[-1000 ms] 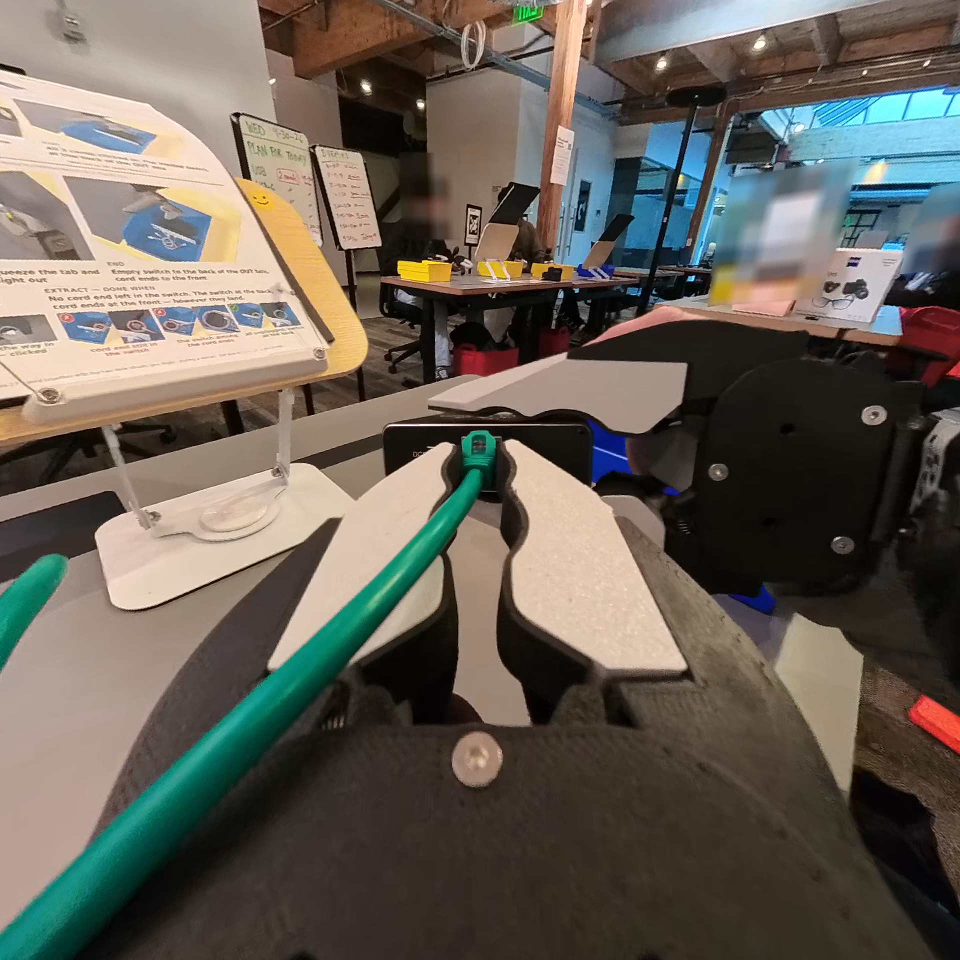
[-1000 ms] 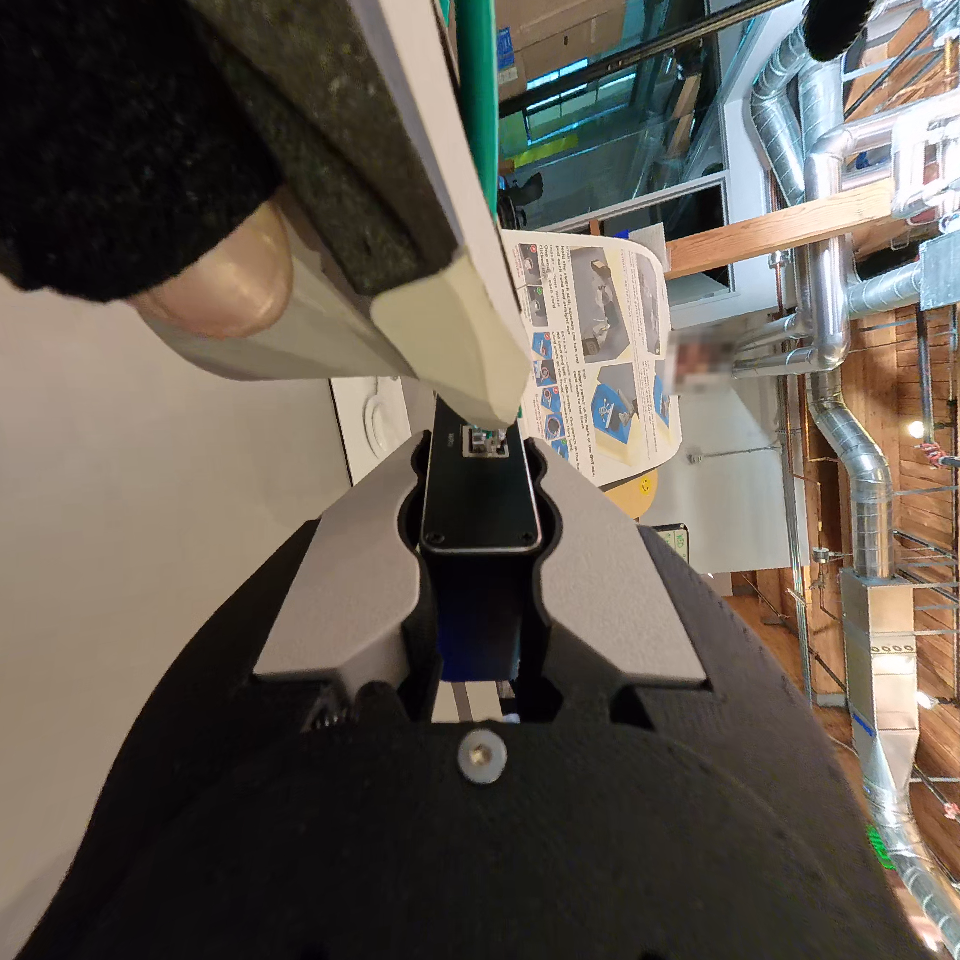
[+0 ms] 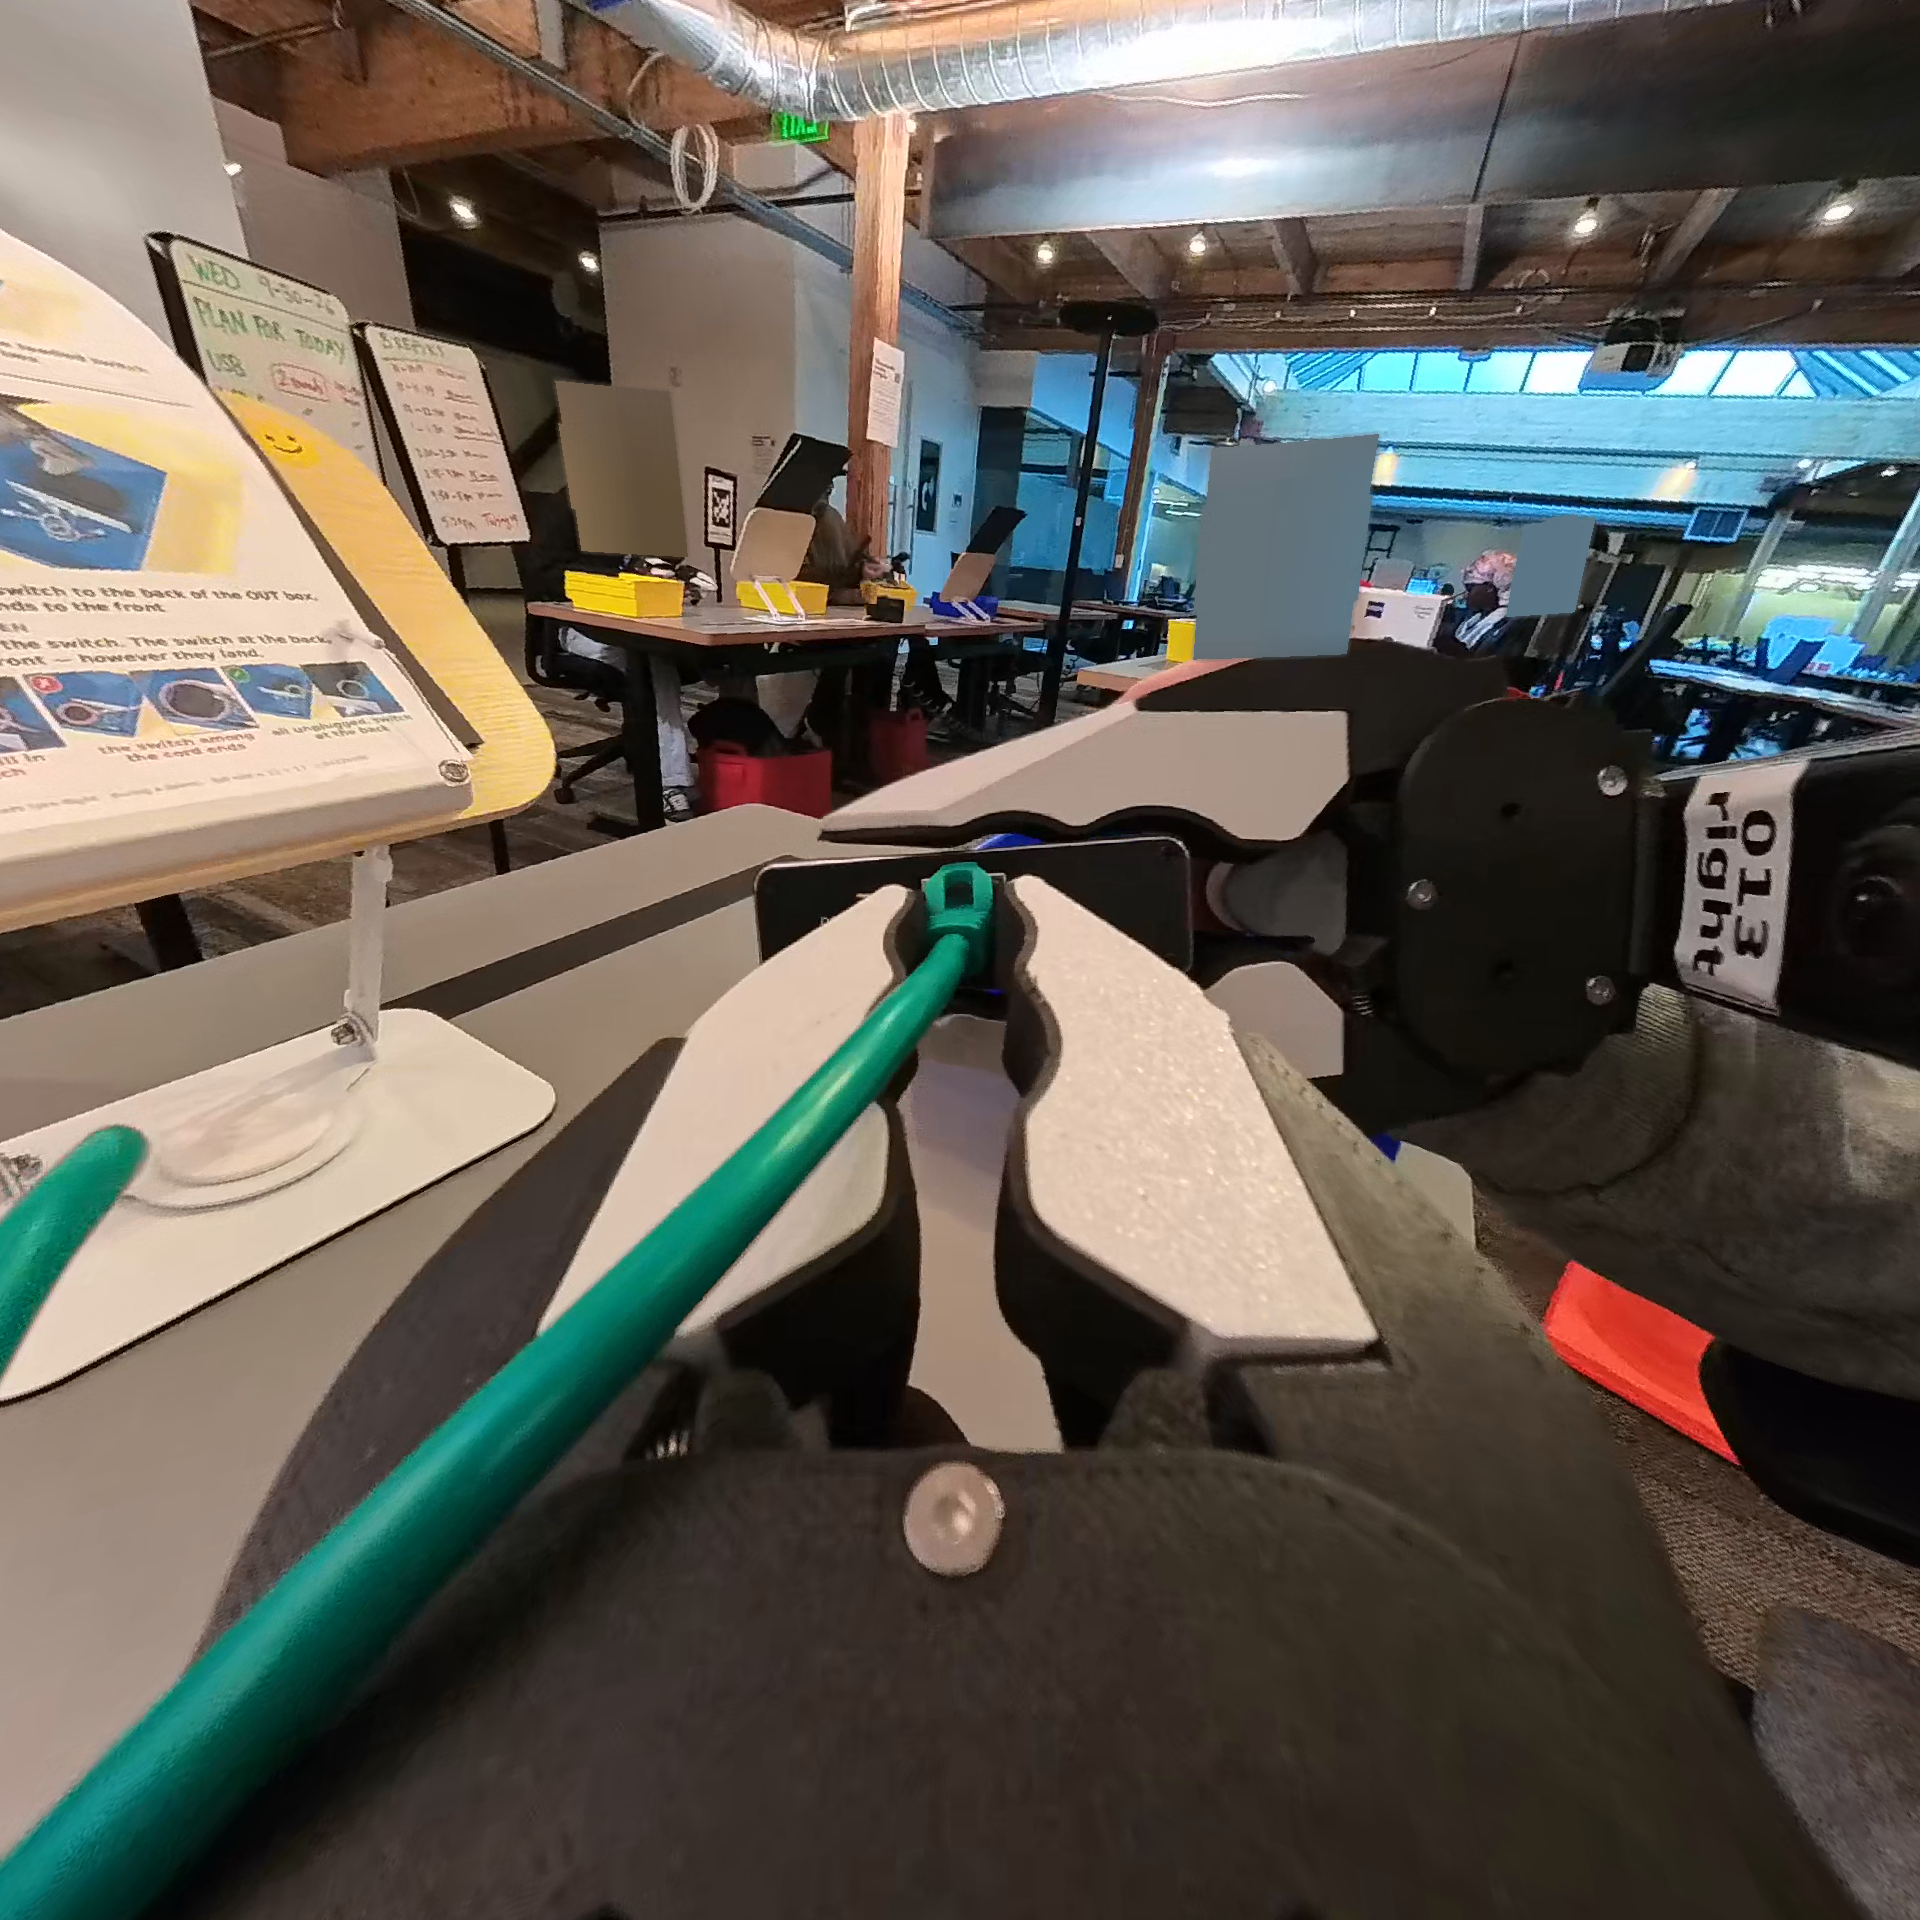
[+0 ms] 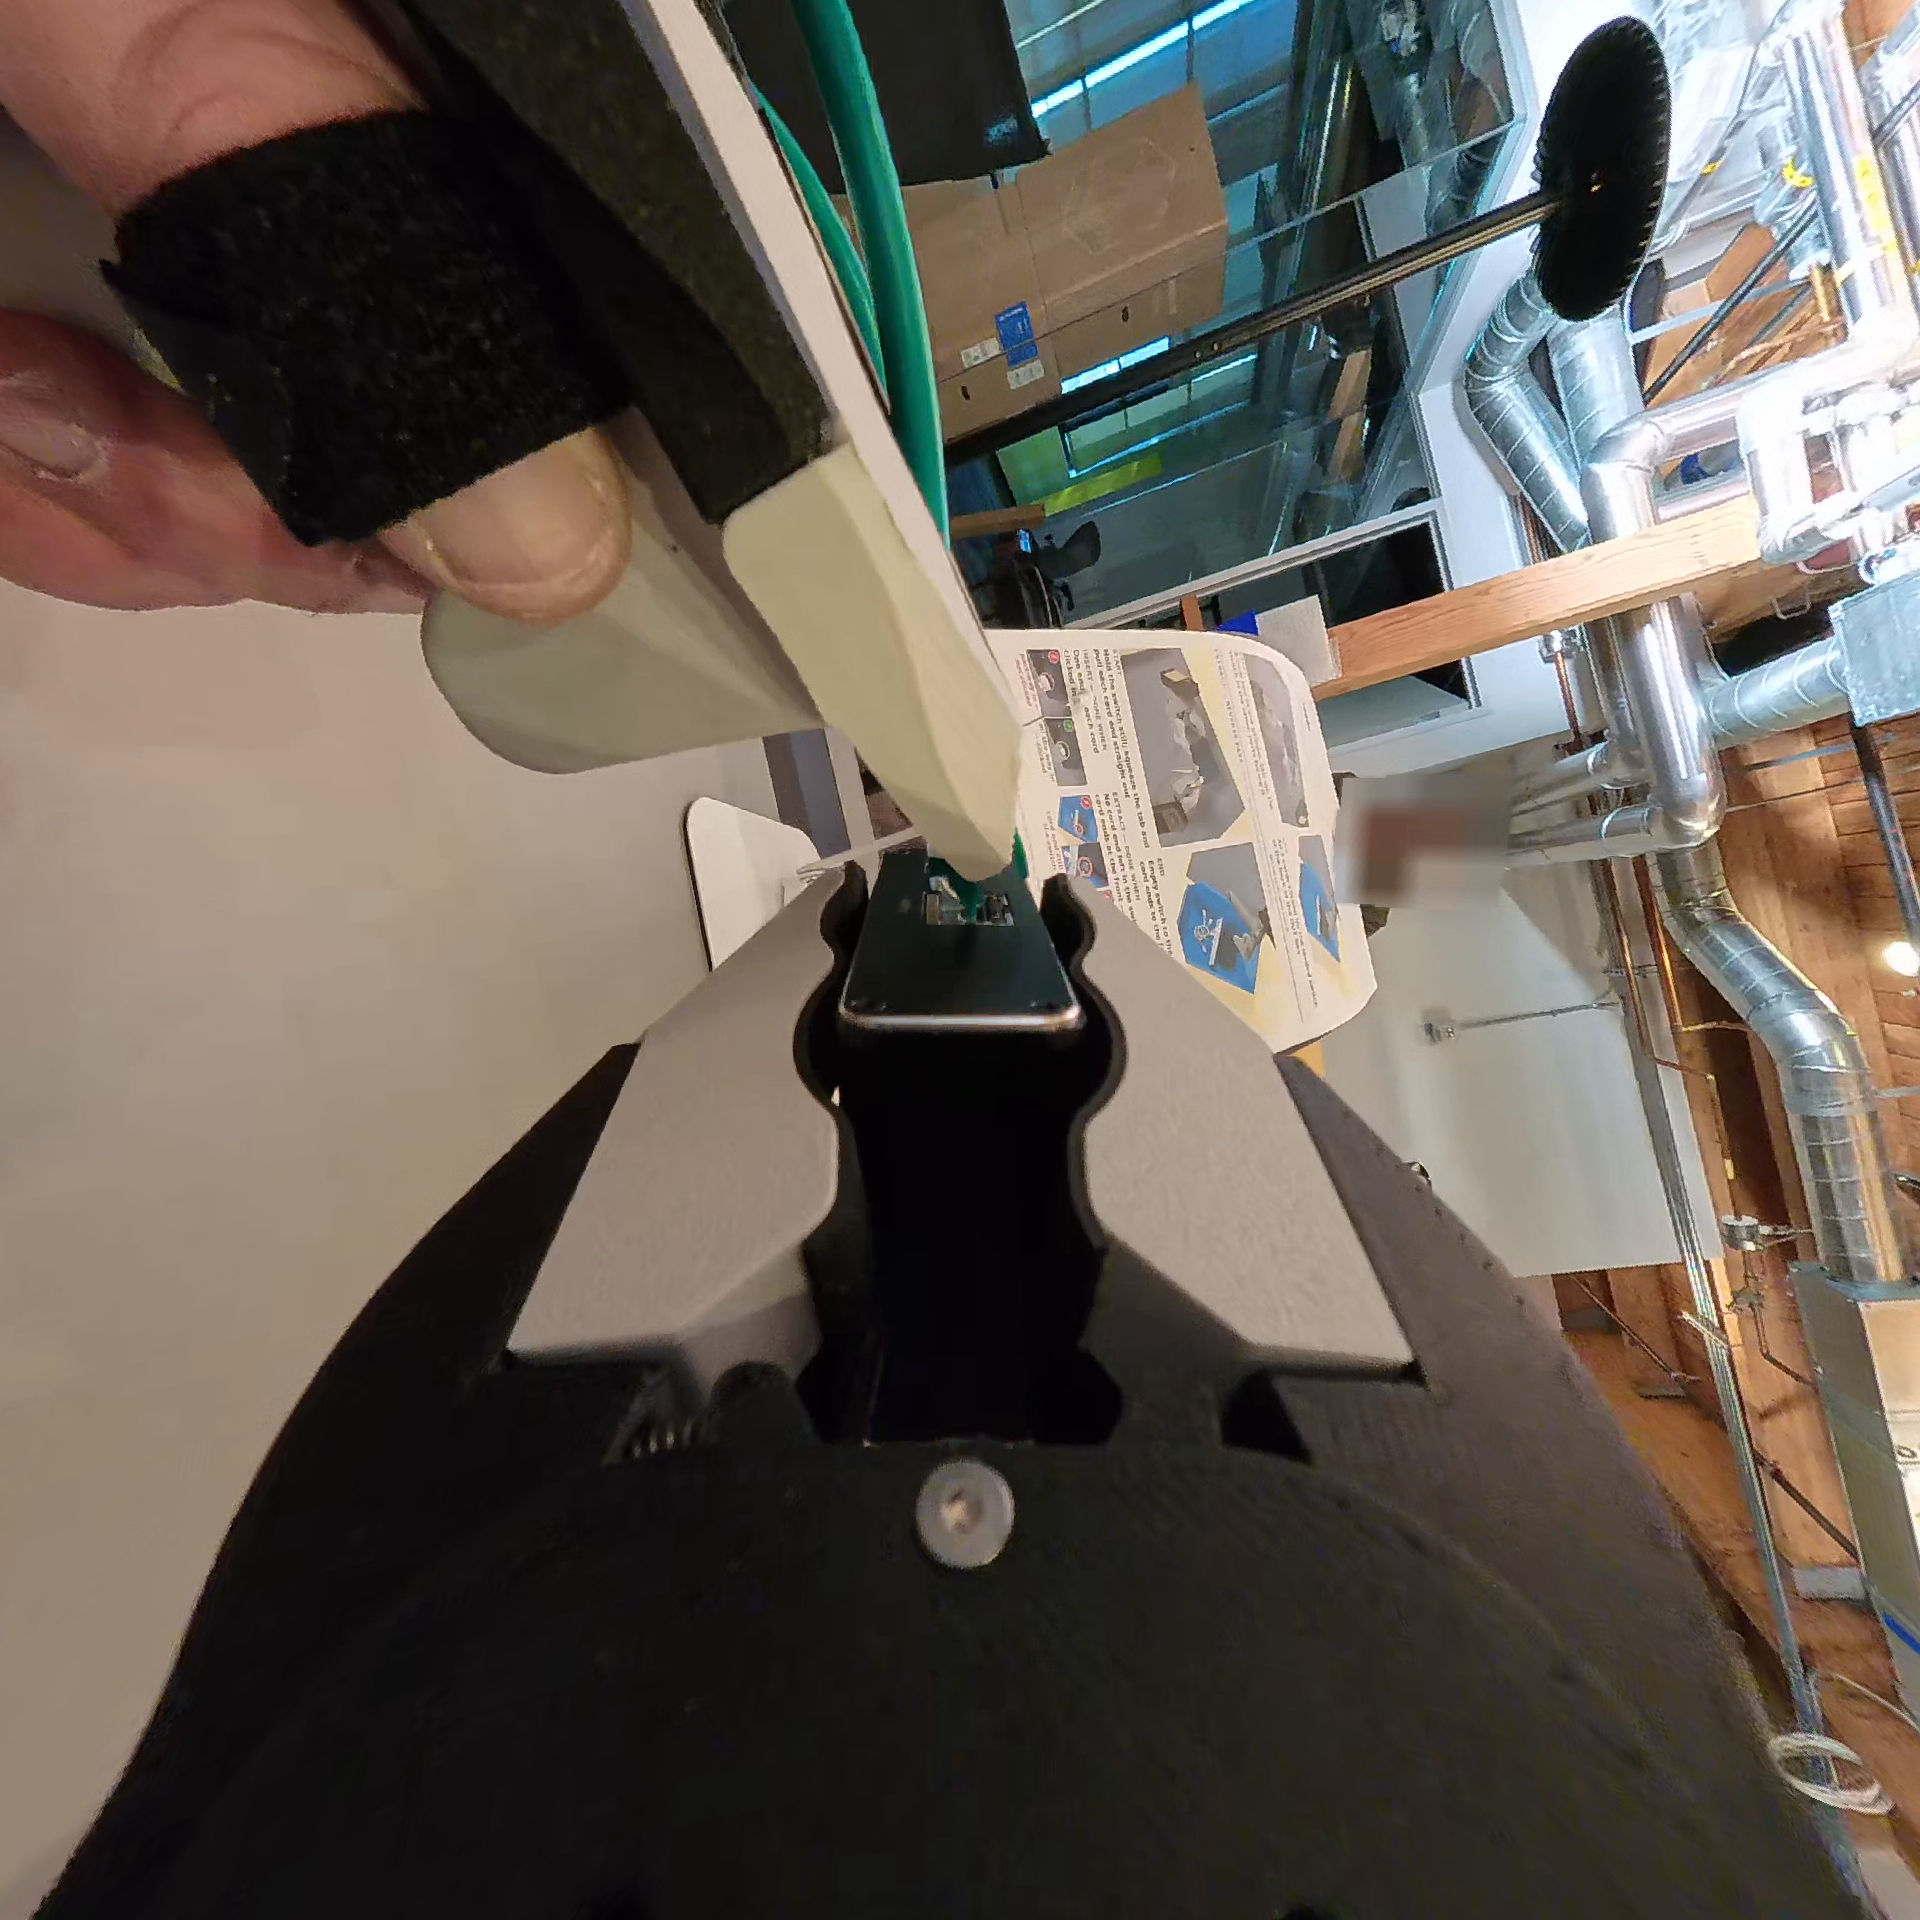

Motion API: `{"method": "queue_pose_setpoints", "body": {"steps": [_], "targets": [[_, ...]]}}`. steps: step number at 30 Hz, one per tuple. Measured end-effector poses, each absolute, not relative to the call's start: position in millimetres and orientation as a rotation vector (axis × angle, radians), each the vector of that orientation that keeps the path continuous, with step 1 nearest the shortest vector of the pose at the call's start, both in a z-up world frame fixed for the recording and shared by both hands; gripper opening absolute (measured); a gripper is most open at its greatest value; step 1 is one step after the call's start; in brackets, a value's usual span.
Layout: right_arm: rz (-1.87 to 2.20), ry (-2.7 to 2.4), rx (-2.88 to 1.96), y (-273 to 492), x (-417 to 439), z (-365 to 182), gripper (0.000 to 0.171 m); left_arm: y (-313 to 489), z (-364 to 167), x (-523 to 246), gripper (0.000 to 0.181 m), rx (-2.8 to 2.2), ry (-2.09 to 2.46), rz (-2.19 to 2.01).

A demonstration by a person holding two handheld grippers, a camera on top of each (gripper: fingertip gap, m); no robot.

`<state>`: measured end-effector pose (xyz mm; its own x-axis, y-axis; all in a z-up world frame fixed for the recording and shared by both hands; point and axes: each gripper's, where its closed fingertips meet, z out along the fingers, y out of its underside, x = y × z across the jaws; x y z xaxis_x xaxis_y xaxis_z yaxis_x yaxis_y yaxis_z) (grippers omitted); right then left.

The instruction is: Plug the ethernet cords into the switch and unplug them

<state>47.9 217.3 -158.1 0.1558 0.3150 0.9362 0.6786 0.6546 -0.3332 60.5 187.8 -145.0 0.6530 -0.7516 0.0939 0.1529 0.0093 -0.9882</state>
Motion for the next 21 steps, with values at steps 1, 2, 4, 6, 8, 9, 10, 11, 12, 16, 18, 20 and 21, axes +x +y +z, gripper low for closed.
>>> {"method": "queue_pose_setpoints", "body": {"steps": [1, 2, 4, 6, 8, 9, 10, 11, 12, 16, 18, 20, 21], "targets": [[-0.311, -1.442, -0.89, 216.7, 47.5, -158.3, 0.032, 187.6, -145.1, 60.4, 0.012, -1.391, 0.549, -0.768], [-0.303, -1.443, -0.891, 215.9, 47.3, -158.4, 0.032, 187.2, -145.1, 60.7, 0.012, -1.391, 0.55, -0.777], [-0.295, -1.444, -0.891, 214.1, 47.1, -157.6, 0.031, 186.0, -144.3, 61.2, 0.012, -1.385, 0.555, -0.79], [-0.284, -1.446, -0.892, 212.1, 46.0, -156.5, 0.032, 184.7, -143.3, 60.9, 0.012, -1.385, 0.568, -0.797], [-0.273, -1.447, -0.893, 210.5, 45.1, -155.8, 0.032, 183.8, -142.4, 60.7, 0.012, -1.386, 0.582, -0.801], [-0.269, -1.449, -0.894, 209.6, 44.7, -155.4, 0.032, 183.3, -141.9, 60.6, 0.012, -1.385, 0.584, -0.815], [-0.273, -1.454, -0.894, 209.1, 44.6, -155.2, 0.032, 183.1, -141.9, 60.6, 0.012, -1.384, 0.588, -0.817], [-0.272, -1.456, -0.895, 208.7, 44.4, -155.2, 0.032, 182.9, -141.8, 60.6, 0.012, -1.384, 0.591, -0.813], [-0.265, -1.459, -0.899, 208.4, 44.3, -155.4, 0.032, 182.7, -141.8, 60.9, 0.012, -1.385, 0.592, -0.817], [-0.261, -1.47, -0.908, 208.4, 43.8, -158.0, 0.031, 183.1, -143.6, 60.8, 0.012, -1.392, 0.596, -0.827], [-0.259, -1.475, -0.911, 207.8, 43.1, -158.4, 0.031, 182.7, -143.5, 60.6, 0.012, -1.389, 0.597, -0.831], [-0.251, -1.478, -0.915, 208.0, 42.6, -158.9, 0.031, 183.1, -143.5, 60.6, 0.012, -1.392, 0.593, -0.838], [-0.249, -1.479, -0.917, 208.1, 42.4, -159.4, 0.031, 183.3, -143.8, 60.7, 0.012, -1.393, 0.593, -0.841]]}}
